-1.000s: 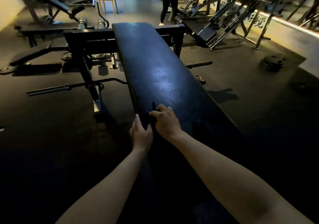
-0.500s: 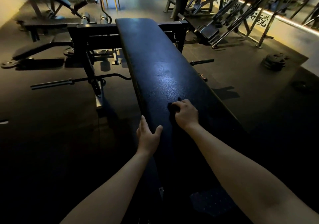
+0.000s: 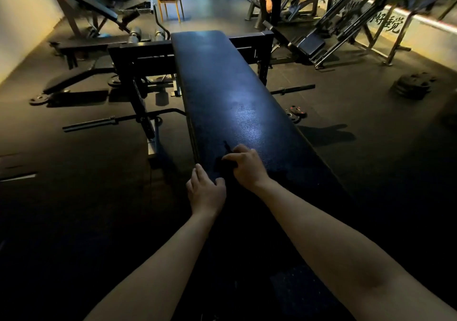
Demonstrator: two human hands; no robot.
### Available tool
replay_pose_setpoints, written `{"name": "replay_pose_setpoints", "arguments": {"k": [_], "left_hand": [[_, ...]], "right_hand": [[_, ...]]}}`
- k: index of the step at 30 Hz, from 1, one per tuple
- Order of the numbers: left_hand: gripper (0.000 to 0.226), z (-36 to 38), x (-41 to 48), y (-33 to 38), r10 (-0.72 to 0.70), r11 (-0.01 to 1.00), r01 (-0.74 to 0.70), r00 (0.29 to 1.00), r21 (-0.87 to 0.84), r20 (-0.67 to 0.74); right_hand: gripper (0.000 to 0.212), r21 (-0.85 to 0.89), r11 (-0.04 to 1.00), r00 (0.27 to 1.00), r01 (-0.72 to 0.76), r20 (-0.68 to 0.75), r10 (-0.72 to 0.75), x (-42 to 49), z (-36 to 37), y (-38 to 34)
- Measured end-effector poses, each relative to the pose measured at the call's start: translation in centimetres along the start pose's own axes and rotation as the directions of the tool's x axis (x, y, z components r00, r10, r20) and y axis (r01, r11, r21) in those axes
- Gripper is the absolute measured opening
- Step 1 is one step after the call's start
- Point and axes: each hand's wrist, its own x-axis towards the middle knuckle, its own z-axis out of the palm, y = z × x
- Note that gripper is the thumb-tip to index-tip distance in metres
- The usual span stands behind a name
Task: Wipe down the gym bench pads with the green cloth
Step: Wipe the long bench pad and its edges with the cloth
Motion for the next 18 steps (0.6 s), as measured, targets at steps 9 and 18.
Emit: {"name": "replay_pose_setpoints", "arguments": {"k": [9,18], "left_hand": [[0.075,1.9,-2.5,1.7,-0.038,0.976,0.048,0.998,0.213,-0.05],[0.072,1.5,-2.8,2.3,-0.057,0.971,0.072,0.996,0.228,-0.071]], "right_hand": [[0.045,-0.104,0.927,0.93,-0.36,-0.124,0.347,-3.9,-8.1,9.5],[0.044,0.042,0.983,0.983,-0.179,0.048,0.177,-3.0,-4.3,2.3]]}}
